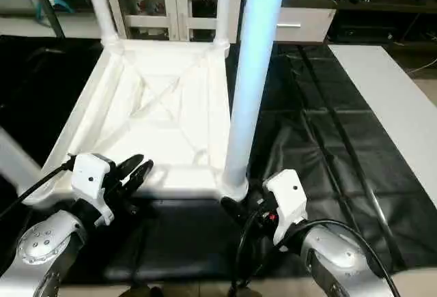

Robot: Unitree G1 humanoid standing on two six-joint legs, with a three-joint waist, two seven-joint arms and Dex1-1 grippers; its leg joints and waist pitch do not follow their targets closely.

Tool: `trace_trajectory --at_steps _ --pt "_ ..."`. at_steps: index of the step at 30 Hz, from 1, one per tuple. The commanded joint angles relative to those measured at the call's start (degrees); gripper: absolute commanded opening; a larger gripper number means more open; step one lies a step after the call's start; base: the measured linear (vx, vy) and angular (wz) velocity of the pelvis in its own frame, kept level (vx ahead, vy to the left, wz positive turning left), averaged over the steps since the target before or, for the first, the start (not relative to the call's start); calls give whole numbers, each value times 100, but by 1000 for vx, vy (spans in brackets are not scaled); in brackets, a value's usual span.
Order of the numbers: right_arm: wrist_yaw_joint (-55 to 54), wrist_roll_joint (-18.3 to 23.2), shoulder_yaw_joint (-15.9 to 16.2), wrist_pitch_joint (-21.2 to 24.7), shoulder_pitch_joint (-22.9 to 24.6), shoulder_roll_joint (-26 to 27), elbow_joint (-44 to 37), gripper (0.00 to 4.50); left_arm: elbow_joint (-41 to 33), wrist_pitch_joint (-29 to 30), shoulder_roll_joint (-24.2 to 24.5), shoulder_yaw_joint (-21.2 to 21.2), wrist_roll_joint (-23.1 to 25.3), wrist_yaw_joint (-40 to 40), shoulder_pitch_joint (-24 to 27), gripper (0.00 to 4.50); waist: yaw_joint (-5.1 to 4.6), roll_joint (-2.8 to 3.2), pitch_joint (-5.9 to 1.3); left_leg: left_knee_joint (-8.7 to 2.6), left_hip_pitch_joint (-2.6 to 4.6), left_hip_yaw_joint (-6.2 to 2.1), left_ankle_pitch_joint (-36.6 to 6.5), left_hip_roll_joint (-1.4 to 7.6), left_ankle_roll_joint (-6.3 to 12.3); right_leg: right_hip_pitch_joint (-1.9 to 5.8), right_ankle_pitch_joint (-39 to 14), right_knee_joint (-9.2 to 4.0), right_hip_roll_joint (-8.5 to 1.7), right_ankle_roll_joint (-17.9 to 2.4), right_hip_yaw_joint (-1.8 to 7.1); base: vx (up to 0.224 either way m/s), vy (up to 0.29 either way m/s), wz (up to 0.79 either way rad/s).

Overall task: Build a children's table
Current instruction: Rotate leg to tighten

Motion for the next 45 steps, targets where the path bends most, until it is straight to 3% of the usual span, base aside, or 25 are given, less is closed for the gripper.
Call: trace_trajectory --at_steps 1,2,3,4,5,6,7,8,9,10,11,12,13,15,16,17,18,19,20,21,26,30,34,41,45 --pt "-50 47 -33 83 -19 -43 -85 374 -166 82 46 -45 54 46 47 118 -114 106 -145 -744 234 -94 -2578 290 529 57 -2947 -355 139 -309 -339 -210 36 -5" --pt "-49 38 -29 84 -24 -51 -79 374 -166 92 53 -52 69 54 46 118 48 140 -134 -1282 37 -248 -3114 752 365 450 -1939 1061 158 -57 -288 -244 9 5" --pt "-65 31 -31 89 -28 -46 -79 374 -172 125 67 -55 92 67 47 118 173 102 10 -1583 -54 83 -3633 705 108 393 -1763 1323 212 -132 -236 -244 9 5" --pt "-75 28 -32 92 -30 -42 -80 374 -175 144 76 -58 104 75 48 118 280 69 20 -1658 -136 122 -4127 749 -129 538 -2066 1468 125 -40 -68 -226 -59 15" --pt "-91 25 -35 97 -32 -36 -82 374 -182 175 91 -63 119 91 49 118 362 -127 -121 -1102 -63 335 -3720 503 -688 608 -3292 1380 -112 99 412 -173 -122 15" --pt "-185 -18 -44 96 -69 14 -49 374 -133 133 58 -16 205 275 57 118 283 -414 -134 396 454 334 -2812 59 -876 -186 -5640 191 -541 439 598 -173 -122 15" --pt "-189 -21 -44 96 -71 16 -46 374 -130 129 55 -13 209 284 56 118 164 -376 -7 1326 323 -315 -997 -313 -347 -281 -7546 -601 -896 309 1006 -173 -66 8" --pt "-308 -133 -10 57 -120 72 36 374 -84 152 -11 58 269 462 71 118 231 -283 151 1341 87 -412 -865 -423 -292 -51 -7625 -544 -800 237 1027 -171 19 -7" --pt "-455 -309 53 -28 -172 125 150 374 -61 191 -26 81 281 516 99 118 186 -340 180 1087 528 -684 -1780 -415 -608 149 -7020 -202 -702 69 730 -171 19 -7" --pt "-462 -317 56 -32 -174 127 155 374 -60 192 -27 82 282 517 100 118 136 -245 132 849 785 -739 -2207 -361 -605 228 -6393 -151 -629 -112 687 -163 66 -1" --pt "-717 -630 164 -205 -246 190 347 374 -65 188 -26 83 305 569 147 118 -11 2 17 124 1033 -880 -2806 -50 -738 466 -3947 80 -302 -517 384 -150 75 14" --pt "-867 -808 224 -346 -279 238 455 374 -59 131 -32 83 408 669 162 118 -78 77 183 -459 905 -1148 -4012 271 -735 383 -2914 372 -2 -475 278 -150 75 14" --pt "-948 -930 284 -494 -308 277 559 374 -48 61 -53 86 525 800 168 118 -98 209 114 -902 783 -1209 -5246 545 -643 690 -951 845 -57 -474 102 -188 81 11" --pt "-1193 -919 252 -650 -420 586 824 374 -19 -2 -136 183 702 1113 143 118 -40 177 163 -1187 637 -893 -5781 263 -459 994 -704 908 -91 -211 4 -195 76 9" --pt "-1262 -833 177 -620 -464 701 873 374 -24 22 -180 237 655 1145 125 118 -29 121 136 -1144 646 -838 -5553 179 -576 1074 -1187 837 -141 -158 105 -129 18 6" --pt "-1286 -781 135 -610 -496 755 896 374 -24 12 -195 256 646 1165 109 118 -22 -162 78 -735 773 -799 -4320 14 -814 941 -3431 245 -498 -55 430 -86 -33 -11" --pt "-1340 -610 17 -598 -625 928 976 374 0 -1 -220 321 621 1223 26 118 -38 -182 47 -226 886 -792 -2849 -46 -750 750 -5220 -306 -940 -310 527 -86 -33 -11" --pt "-1340 -605 14 -599 -630 933 978 374 2 1 -220 323 620 1225 22 118 -38 -182 47 -226 886 -792 -2849 -46 -750 750 -5220 -306 -940 -310 527 -92 -39 -18" --pt "-1337 -573 -7 -615 -690 966 1004 374 24 29 -216 333 614 1231 -33 118 65 -167 17 -370 786 -717 -1371 27 -473 802 -4523 -309 -788 -467 507 -103 -38 -6" --pt "-1328 -546 -30 -649 -862 1039 1094 374 114 79 -189 337 608 1259 -219 118 101 -118 12 -524 782 -650 -1234 68 -445 826 -3685 -233 -620 -587 445 -132 -56 -6" --pt "-1322 -644 -11 -925 -1226 1124 1463 374 373 -13 -193 372 573 1304 -607 118 53 -58 29 -677 728 -654 -2716 78 -787 768 -4042 -251 -558 -424 400 -43 -13 -3" --pt "-1371 -729 11 -1143 -1435 1210 1701 374 525 -52 -183 471 572 1326 -795 118 57 -26 -89 -710 669 -607 -1792 134 -567 822 -2197 -83 -454 -751 394 0 0 0" --pt "-1373 -755 48 -1203 -1540 1275 1779 374 589 -43 -124 505 539 1325 -901 118 54 -14 -177 -700 645 -589 -1984 127 -630 801 -1642 -15 -429 -854 406 0 0 0" --pt "-1218 -755 145 -1328 -1627 1234 1925 374 583 6 -119 530 526 1364 -930 118 51 17 -197 -742 824 -406 -2330 110 -61 974 -1896 -147 -288 -1032 289 74 9 -3" --pt "-1156 -850 204 -1432 -1651 1191 1991 374 576 34 -151 603 490 1406 -900 118 52 -18 -266 -633 846 -330 -1074 33 619 1174 -799 -74 -243 -1261 257 110 9 -1"
